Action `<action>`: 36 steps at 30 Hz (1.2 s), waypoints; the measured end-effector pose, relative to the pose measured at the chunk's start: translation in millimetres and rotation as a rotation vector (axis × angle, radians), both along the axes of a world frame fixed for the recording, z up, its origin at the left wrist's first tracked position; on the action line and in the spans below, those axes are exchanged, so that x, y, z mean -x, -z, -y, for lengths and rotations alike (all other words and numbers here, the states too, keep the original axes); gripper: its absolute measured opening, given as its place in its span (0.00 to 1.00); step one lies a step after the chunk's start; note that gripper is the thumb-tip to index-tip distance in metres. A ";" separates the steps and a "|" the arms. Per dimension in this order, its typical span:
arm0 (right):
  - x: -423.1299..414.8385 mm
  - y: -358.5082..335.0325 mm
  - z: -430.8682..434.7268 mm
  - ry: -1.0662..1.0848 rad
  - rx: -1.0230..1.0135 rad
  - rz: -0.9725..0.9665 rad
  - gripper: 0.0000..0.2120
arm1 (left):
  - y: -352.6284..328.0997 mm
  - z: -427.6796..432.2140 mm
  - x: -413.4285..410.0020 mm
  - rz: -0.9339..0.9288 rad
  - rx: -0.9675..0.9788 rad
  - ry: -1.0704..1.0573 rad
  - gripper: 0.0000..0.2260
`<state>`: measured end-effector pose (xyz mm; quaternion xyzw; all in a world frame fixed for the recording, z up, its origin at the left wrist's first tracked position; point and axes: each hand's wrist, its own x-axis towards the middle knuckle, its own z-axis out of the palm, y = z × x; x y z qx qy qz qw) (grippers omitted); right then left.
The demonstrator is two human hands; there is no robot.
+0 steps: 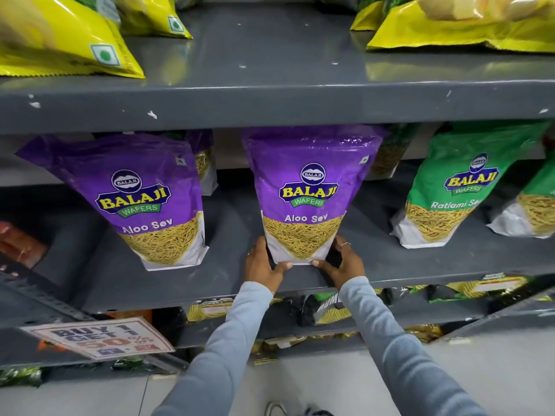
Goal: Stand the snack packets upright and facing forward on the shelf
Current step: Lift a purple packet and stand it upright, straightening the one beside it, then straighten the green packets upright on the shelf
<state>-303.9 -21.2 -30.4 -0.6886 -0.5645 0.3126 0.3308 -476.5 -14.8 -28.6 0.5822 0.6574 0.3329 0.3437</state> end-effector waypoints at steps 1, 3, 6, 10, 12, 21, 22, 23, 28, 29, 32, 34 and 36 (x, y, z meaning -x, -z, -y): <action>0.0 0.4 -0.4 0.008 0.004 -0.012 0.33 | -0.2 0.2 -1.5 0.000 0.006 -0.003 0.28; 0.3 0.4 -1.3 0.015 0.005 -0.025 0.32 | -0.3 1.2 -3.4 -0.004 0.012 -0.010 0.27; 1.2 -0.1 -2.6 0.024 0.008 -0.035 0.31 | -0.8 2.1 -5.1 -0.024 0.005 -0.023 0.27; -1.0 6.4 -7.3 0.013 0.021 0.024 0.32 | -1.8 2.8 -8.7 -0.061 0.018 -0.063 0.27; -3.1 11.2 -10.2 -0.010 0.022 0.073 0.31 | -0.5 2.0 -11.3 -0.082 0.023 -0.085 0.27; -23.5 11.9 0.2 -0.151 -0.001 -0.168 0.38 | 8.6 6.8 -21.6 -0.081 -0.086 -0.170 0.35; -35.4 9.9 6.5 -0.151 0.011 -0.275 0.37 | 11.2 9.9 -25.3 -0.088 -0.101 -0.188 0.38; -49.7 7.8 14.2 -0.147 0.002 -0.359 0.33 | 14.5 13.5 -31.1 -0.105 -0.113 -0.211 0.41; -156.1 2.1 47.8 0.160 -0.187 -0.515 0.11 | 13.7 37.9 -112.3 -0.145 -0.274 -0.532 0.50; -179.0 2.8 47.3 0.252 -0.226 -0.498 0.12 | 11.7 43.1 -135.7 -0.120 -0.338 -0.529 0.48; -236.0 4.0 26.9 0.359 -0.266 -0.338 0.28 | 7.3 48.2 -213.1 -0.054 -0.410 -0.278 0.41; -262.6 6.3 2.1 0.298 -0.205 -0.294 0.44 | 9.8 38.6 -255.6 -0.009 -0.315 -0.094 0.40; -278.4 8.7 -18.9 0.138 -0.126 -0.308 0.45 | 8.8 23.5 -283.1 0.058 -0.164 -0.040 0.40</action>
